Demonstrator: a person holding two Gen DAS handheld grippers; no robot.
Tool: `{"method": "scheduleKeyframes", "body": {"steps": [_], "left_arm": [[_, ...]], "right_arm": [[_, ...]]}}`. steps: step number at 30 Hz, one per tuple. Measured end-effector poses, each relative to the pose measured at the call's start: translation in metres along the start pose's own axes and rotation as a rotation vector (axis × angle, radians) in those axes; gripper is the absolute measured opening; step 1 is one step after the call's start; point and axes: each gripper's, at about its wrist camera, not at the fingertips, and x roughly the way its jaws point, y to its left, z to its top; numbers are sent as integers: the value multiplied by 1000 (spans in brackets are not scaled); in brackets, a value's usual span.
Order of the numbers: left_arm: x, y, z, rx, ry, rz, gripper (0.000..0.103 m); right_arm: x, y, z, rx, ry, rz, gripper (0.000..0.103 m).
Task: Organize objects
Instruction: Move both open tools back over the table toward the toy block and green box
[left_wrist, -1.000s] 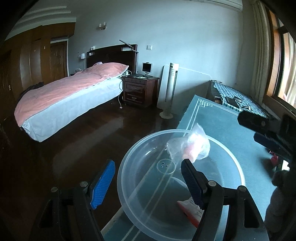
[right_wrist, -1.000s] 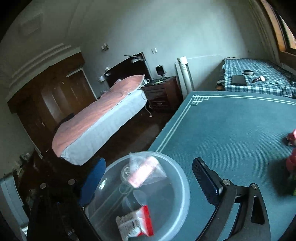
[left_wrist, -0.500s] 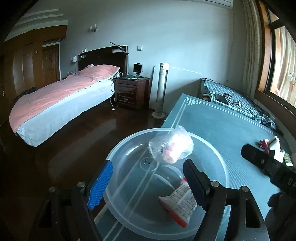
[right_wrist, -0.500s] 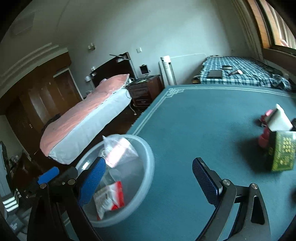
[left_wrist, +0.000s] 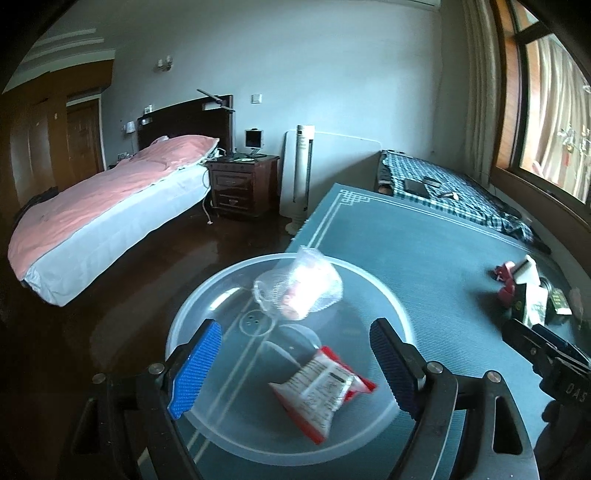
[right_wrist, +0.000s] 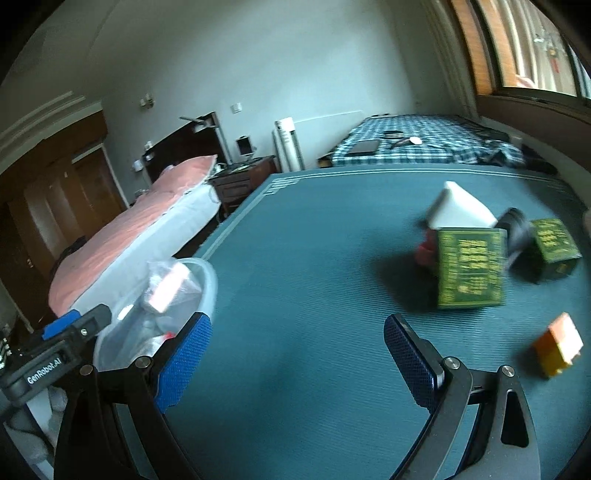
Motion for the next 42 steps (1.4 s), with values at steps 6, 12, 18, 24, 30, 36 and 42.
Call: {"method": "scheduleKeyframes", "body": {"steps": [6,12,18,24,30,36,42], "left_arm": [[-3,-21,-1,38,2,-27,91],[-2,-39,-2,60,20,-56,91],[0,-57,-7,80,41,-78,93],[3,-78,-10,109,58,-101,93],[5,-100,-11,139,68,-124,93],[9,-130,-13,180,80,-161,93],[14,-159,-15,221,98,-207,93]], "right_arm": [[-17,-36,-3,43,-20,-78,96],[-31,-72,-5,92,-44,-165,96],[-45,-102,-4,112,-79,-255,96],[-53,-133,-8,149,-82,-315,96],[-53,-156,-10,165,-60,-341,96],[-52,-168,-13,171,-36,-344,96],[-51,-172,-14,155,-22,-348,96]]}}
